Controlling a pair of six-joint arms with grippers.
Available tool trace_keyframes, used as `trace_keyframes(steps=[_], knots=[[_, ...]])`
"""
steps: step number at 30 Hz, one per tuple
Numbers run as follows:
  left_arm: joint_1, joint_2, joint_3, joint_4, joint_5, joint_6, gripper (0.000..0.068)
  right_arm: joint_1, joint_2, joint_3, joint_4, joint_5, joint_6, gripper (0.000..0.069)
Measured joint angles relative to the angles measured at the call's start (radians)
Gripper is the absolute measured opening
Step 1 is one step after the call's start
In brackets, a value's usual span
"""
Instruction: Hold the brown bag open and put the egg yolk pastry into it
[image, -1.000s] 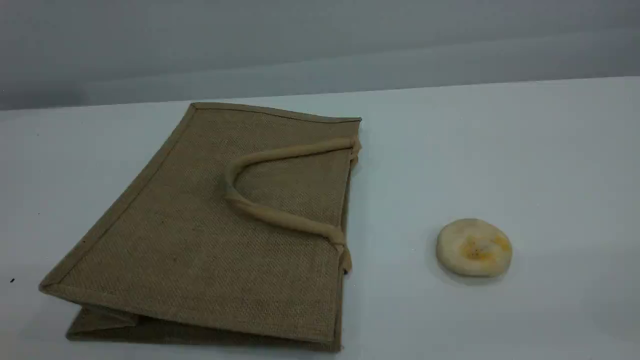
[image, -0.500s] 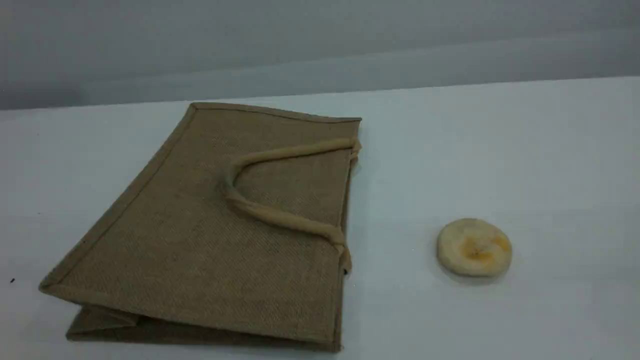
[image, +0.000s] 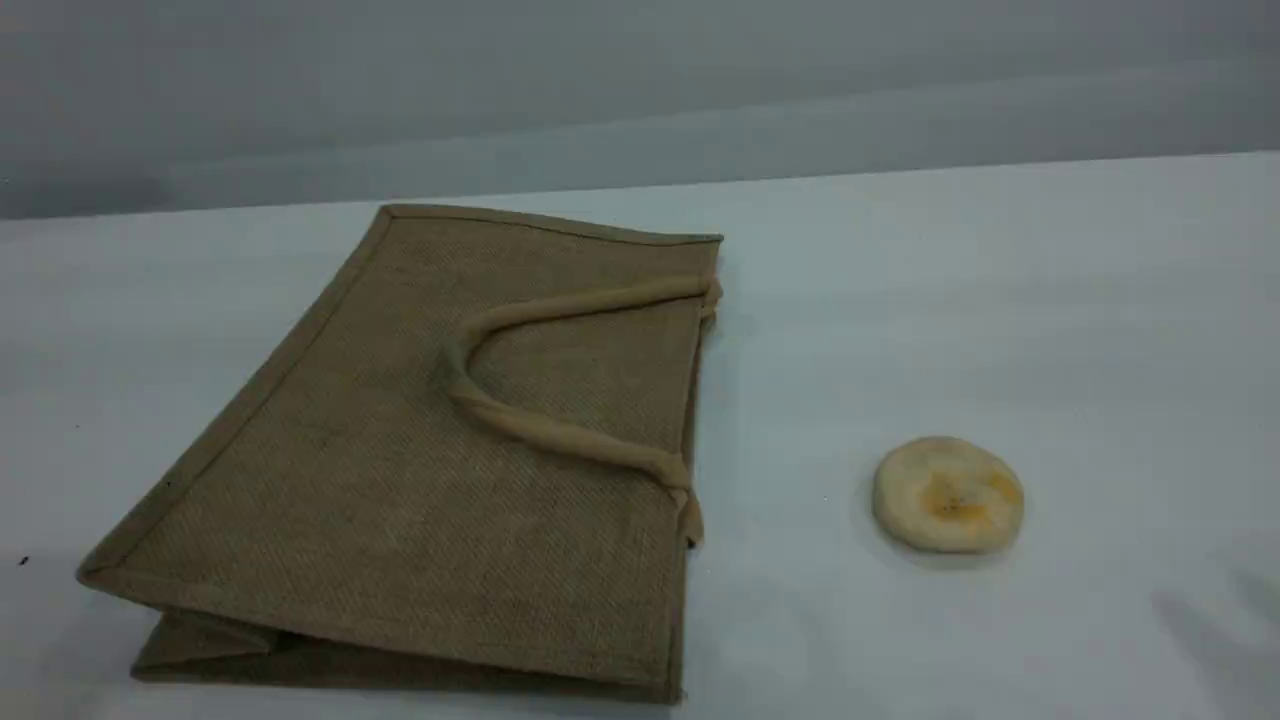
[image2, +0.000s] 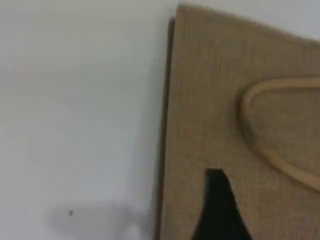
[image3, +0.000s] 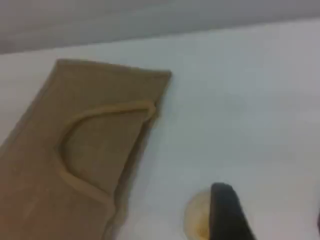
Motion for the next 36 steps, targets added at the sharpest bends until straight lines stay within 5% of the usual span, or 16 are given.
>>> trace_keyframes(steps=[13, 23, 36], knots=[[-0.047, 0.552, -0.210, -0.235, -0.040, 0.204, 0.0418, 0.000, 0.376, -0.066, 0.342, -0.097, -0.311, 0.0334], [-0.142, 0.813, -0.342, -0.238, -0.091, 0.204, 0.0418, 0.000, 0.534, -0.143, 0.368, -0.065, -0.343, 0.0334], [-0.172, 0.991, -0.490, -0.283, -0.082, 0.174, 0.0418, 0.000, 0.534, -0.143, 0.368, -0.046, -0.343, 0.0334]])
